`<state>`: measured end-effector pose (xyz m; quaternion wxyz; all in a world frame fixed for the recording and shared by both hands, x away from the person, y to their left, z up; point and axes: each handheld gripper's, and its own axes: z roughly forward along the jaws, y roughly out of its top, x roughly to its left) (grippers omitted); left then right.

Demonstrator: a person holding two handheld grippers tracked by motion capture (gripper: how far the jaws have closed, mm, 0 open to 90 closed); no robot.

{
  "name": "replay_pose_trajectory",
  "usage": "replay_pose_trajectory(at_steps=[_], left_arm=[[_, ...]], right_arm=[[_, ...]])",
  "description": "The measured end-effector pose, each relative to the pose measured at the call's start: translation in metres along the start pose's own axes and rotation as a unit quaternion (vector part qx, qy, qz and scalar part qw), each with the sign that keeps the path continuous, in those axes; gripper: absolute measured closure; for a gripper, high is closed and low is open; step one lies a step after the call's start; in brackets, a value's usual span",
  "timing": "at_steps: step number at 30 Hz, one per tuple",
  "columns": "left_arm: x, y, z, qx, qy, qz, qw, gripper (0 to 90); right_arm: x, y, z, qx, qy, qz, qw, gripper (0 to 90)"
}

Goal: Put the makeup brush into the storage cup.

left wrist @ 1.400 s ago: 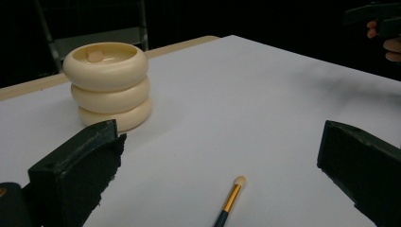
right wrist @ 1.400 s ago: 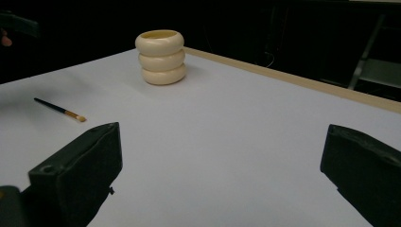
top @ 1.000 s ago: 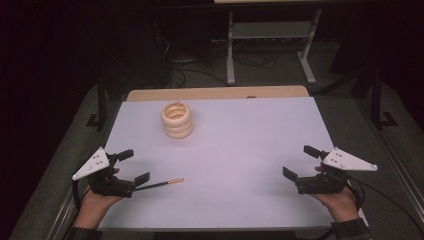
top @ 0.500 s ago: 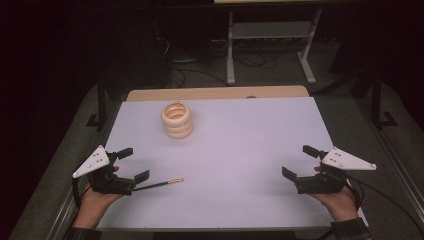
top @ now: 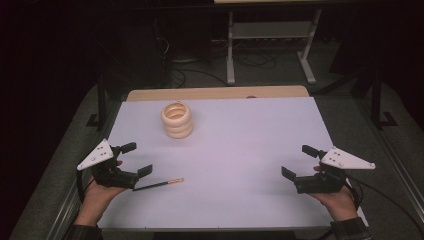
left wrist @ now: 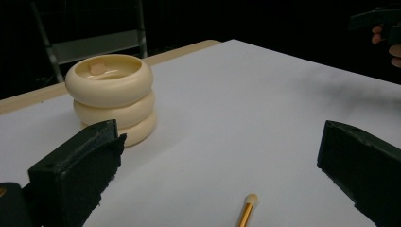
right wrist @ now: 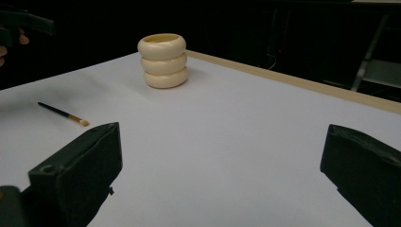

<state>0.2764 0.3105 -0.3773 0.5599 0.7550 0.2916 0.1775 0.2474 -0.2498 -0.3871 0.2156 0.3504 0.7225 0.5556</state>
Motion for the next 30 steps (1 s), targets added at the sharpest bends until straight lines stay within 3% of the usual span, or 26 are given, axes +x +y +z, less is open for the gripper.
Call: replay_pose_trajectory(at_steps=[30], left_arm=[[0.003,0.013,0.013,0.001,-0.011,0.009,0.9999,0.3]], right_arm=[[0.001,0.001,0.001,0.001,-0.003,-0.002,1.0000,0.0]])
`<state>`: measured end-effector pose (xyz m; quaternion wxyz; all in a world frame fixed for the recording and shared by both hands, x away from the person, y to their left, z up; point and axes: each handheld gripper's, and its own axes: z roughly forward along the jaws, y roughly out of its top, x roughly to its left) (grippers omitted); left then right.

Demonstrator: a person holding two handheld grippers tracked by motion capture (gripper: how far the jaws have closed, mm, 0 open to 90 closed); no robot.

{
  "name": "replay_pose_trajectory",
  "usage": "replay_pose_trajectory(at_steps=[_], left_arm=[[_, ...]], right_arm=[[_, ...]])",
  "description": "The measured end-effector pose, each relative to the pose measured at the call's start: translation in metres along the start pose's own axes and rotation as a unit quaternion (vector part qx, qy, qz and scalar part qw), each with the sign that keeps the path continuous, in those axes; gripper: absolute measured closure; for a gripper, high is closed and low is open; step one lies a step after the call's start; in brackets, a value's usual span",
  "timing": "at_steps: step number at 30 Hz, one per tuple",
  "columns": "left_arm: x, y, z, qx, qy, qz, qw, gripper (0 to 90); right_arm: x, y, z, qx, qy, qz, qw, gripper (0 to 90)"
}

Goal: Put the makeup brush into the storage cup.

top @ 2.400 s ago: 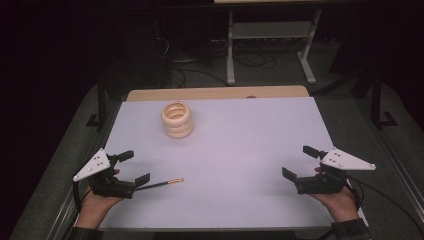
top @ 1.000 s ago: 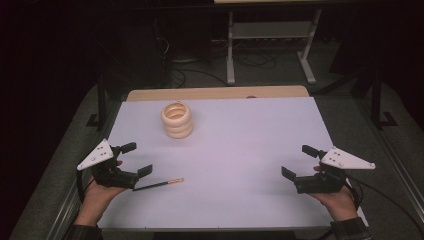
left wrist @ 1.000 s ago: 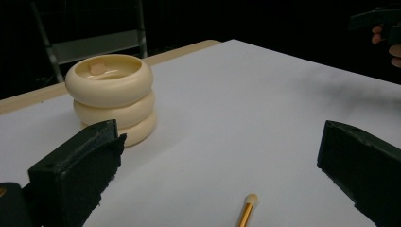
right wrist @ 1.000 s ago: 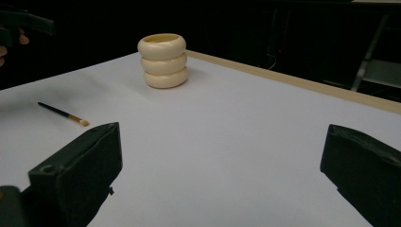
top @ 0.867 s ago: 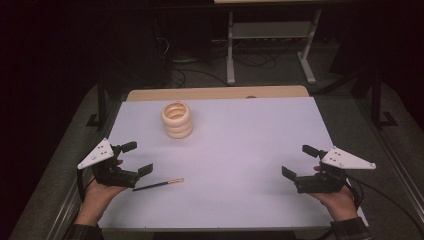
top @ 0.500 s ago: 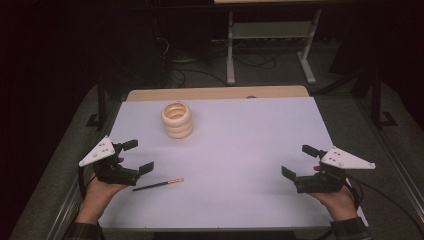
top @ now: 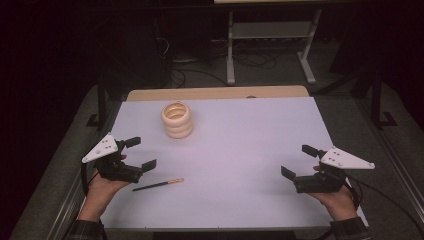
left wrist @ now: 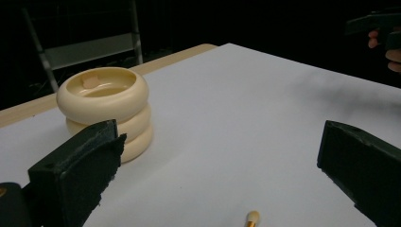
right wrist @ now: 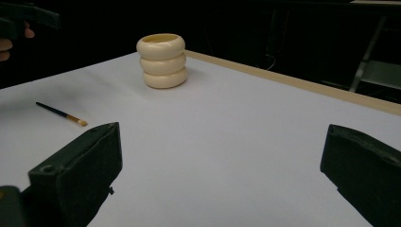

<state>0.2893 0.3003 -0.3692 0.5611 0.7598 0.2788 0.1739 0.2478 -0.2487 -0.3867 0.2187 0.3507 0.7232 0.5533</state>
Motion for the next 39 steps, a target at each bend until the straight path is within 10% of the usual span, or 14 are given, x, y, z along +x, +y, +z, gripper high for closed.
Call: replay_pose_trajectory(at_steps=[39], left_arm=[[0.007,0.013,0.033,0.005,-0.018,0.009,0.9998,0.3]], right_arm=[[-0.001,0.000,0.003,0.006,-0.002,0.000,1.0000,0.0]])
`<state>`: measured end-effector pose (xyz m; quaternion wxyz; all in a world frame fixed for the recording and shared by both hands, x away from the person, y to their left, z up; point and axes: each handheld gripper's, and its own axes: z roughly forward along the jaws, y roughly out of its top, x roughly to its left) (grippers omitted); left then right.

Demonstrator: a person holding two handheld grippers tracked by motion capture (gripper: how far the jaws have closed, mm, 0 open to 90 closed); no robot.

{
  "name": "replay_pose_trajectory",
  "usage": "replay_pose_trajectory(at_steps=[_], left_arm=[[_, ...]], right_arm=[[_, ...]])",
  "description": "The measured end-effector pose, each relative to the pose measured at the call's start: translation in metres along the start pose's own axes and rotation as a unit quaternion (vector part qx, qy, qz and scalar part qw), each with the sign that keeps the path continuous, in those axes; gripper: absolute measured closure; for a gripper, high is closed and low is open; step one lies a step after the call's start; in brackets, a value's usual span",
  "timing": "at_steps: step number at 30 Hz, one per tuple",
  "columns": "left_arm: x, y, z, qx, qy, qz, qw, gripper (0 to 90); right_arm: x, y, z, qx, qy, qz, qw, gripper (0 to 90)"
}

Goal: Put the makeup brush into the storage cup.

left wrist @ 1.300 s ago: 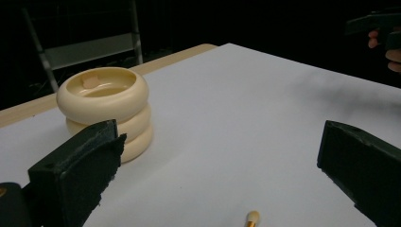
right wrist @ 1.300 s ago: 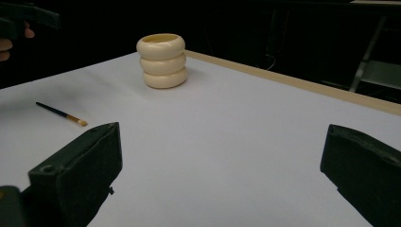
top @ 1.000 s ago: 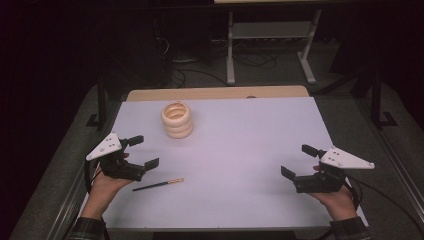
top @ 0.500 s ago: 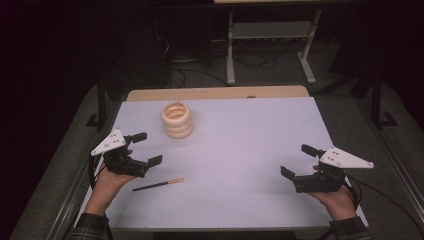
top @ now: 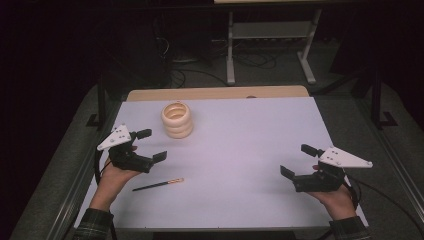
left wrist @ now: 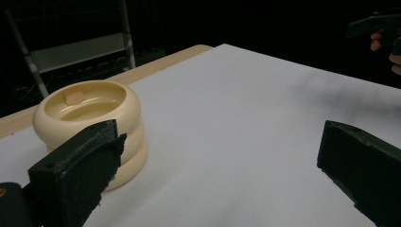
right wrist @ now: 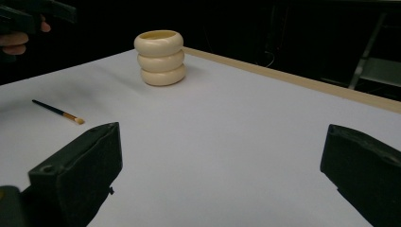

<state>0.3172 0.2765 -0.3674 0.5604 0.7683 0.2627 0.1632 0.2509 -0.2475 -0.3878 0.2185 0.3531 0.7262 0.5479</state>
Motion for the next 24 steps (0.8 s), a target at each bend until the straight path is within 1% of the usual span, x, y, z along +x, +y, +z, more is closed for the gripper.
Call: replay_pose_trajectory(at_steps=[1,3,8,9,11,14,15,16,18,22,24], left_arm=[[0.001,0.001,0.003,0.002,-0.002,0.003,1.0000,0.3],[0.002,0.001,0.006,0.003,-0.003,0.002,1.0000,0.3],[0.003,0.002,0.010,0.011,-0.009,0.003,0.9999,0.3],[0.004,0.003,0.012,0.023,-0.016,0.008,0.9996,0.3],[0.005,0.005,0.015,0.034,-0.019,0.014,0.9991,0.3],[0.005,0.006,0.017,0.039,-0.024,0.016,0.9988,0.3],[0.006,0.007,0.019,0.046,-0.028,0.017,0.9984,0.3],[0.006,0.007,0.019,0.046,-0.028,0.017,0.9984,0.3],[0.007,0.008,0.021,0.055,-0.032,0.020,0.9978,0.3],[0.006,0.010,0.022,0.057,-0.033,0.024,0.9975,0.3],[0.005,0.012,0.023,0.068,-0.039,0.033,0.9964,0.3]], right_arm=[[0.000,0.000,0.000,0.000,0.000,0.001,1.0000,0.0],[0.000,0.000,0.000,0.000,0.000,0.001,1.0000,0.0],[-0.001,0.000,0.000,0.000,0.000,0.001,1.0000,0.0],[-0.001,0.000,0.000,0.000,0.000,0.001,1.0000,0.0],[-0.001,0.000,0.000,0.001,-0.001,-0.001,1.0000,0.0],[-0.002,-0.001,0.001,0.002,-0.001,-0.002,1.0000,0.0],[-0.002,-0.001,0.001,0.001,-0.001,-0.001,1.0000,0.0],[-0.002,-0.001,0.001,0.001,-0.001,0.000,1.0000,0.0],[-0.002,-0.001,0.001,0.001,-0.001,0.000,1.0000,0.0],[-0.002,-0.001,0.001,0.001,-0.001,0.000,1.0000,0.0],[-0.002,-0.001,0.001,0.001,-0.002,0.002,1.0000,0.0]])
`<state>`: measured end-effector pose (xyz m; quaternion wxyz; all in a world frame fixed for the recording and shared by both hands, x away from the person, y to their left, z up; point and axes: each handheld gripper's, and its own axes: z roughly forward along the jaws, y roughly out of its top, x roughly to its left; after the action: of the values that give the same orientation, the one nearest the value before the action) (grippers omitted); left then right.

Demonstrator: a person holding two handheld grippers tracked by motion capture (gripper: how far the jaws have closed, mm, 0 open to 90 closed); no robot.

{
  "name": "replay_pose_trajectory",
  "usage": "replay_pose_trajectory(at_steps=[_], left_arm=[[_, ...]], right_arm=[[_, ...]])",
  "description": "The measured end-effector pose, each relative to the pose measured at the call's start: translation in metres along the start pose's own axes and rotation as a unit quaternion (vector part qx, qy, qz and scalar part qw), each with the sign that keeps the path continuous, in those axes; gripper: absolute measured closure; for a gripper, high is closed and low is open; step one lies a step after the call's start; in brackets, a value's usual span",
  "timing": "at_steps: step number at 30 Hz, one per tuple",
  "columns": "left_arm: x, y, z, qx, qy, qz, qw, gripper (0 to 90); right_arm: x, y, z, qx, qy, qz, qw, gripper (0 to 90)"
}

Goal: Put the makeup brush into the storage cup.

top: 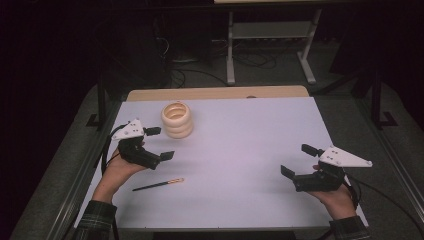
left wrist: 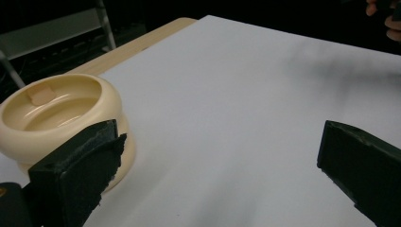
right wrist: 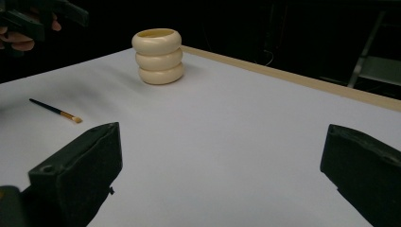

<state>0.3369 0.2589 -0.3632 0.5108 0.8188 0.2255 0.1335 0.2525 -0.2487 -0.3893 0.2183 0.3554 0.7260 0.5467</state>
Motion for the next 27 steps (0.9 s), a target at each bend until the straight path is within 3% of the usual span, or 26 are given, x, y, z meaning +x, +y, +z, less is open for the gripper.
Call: replay_pose_trajectory(at_steps=[14,27], left_arm=[[-0.0009,-0.0011,0.0010,0.040,0.001,0.011,0.9991,0.3],[-0.0037,-0.0040,0.0026,0.098,0.003,0.024,0.9949,0.3]], right_arm=[[-0.0002,0.0000,0.0007,0.001,0.002,-0.002,1.0000,0.0],[0.0000,0.0000,0.0008,0.002,0.001,-0.003,1.0000,0.0]])
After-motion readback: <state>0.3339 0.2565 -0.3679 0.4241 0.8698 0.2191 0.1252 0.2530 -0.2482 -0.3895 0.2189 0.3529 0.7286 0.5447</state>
